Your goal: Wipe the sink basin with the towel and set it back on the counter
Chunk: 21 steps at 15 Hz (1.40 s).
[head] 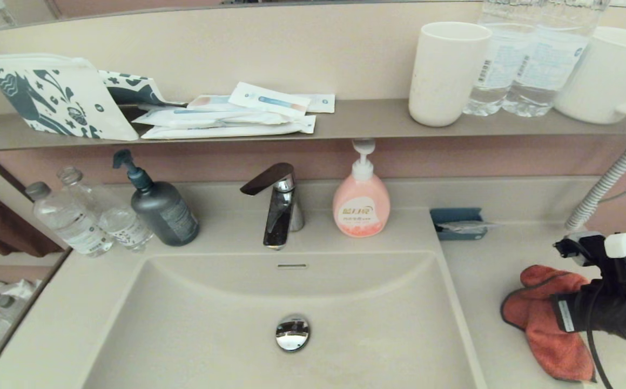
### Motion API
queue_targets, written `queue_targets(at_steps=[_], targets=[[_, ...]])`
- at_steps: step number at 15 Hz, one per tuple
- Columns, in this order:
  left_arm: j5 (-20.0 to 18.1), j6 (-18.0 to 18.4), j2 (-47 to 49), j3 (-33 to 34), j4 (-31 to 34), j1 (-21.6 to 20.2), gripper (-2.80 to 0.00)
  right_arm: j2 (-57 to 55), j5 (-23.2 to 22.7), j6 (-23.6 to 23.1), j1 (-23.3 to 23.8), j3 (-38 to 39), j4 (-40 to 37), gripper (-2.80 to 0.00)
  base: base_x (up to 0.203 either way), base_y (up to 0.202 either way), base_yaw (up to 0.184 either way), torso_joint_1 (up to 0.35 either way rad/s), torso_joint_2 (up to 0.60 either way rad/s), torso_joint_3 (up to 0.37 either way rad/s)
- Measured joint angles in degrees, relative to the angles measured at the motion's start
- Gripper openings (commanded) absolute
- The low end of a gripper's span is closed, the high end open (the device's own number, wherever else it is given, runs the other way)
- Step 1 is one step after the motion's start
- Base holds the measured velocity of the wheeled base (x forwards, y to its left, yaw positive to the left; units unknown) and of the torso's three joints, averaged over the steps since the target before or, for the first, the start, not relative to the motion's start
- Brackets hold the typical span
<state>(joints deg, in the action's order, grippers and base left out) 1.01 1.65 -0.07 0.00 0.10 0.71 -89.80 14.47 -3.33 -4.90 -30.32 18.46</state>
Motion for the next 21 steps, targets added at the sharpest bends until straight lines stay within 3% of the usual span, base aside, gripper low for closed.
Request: queue_targets(at_steps=[6, 9, 11, 12, 18, 21], targets=[[0.02, 0.02, 0.0, 0.0, 0.0, 0.0, -2.8, 0.34, -1.47, 2.85, -0.33, -2.61, -3.78, 0.0, 0.0, 0.0, 0.0, 0.0, 0.0, 0.0], [0.02, 0.0, 0.0, 0.0, 0.0, 0.0, -2.8, 3.02, -8.78, 8.5, 1.02, -7.17, -16.22, 0.0, 0.0, 0.0, 0.0, 0.0, 0.0, 0.0], [0.02, -0.02, 0.0, 0.0, 0.0, 0.0, -2.8, 6.04, -12.37, 9.92, 2.26, -9.19, -22.14, 0.0, 0.0, 0.0, 0.0, 0.0, 0.0, 0.0], [0.02, 0.0, 0.0, 0.0, 0.0, 0.0, -2.8, 7.25, -12.79, 10.07, 2.43, -9.6, -23.04, -2.8, 0.0, 0.0, 0.0, 0.0, 0.0, 0.0], [0.02, 0.02, 0.0, 0.0, 0.0, 0.0, -2.8, 11.86, -13.41, 10.39, 2.84, -9.29, -25.59, -2.8, 0.0, 0.0, 0.0, 0.0, 0.0, 0.0], [0.0, 0.0, 0.0, 0.0, 0.0, 0.0, -2.8, 16.73, -18.15, 14.55, 2.38, -9.14, -28.86, -2.8, 0.0, 0.0, 0.0, 0.0, 0.0, 0.0]])
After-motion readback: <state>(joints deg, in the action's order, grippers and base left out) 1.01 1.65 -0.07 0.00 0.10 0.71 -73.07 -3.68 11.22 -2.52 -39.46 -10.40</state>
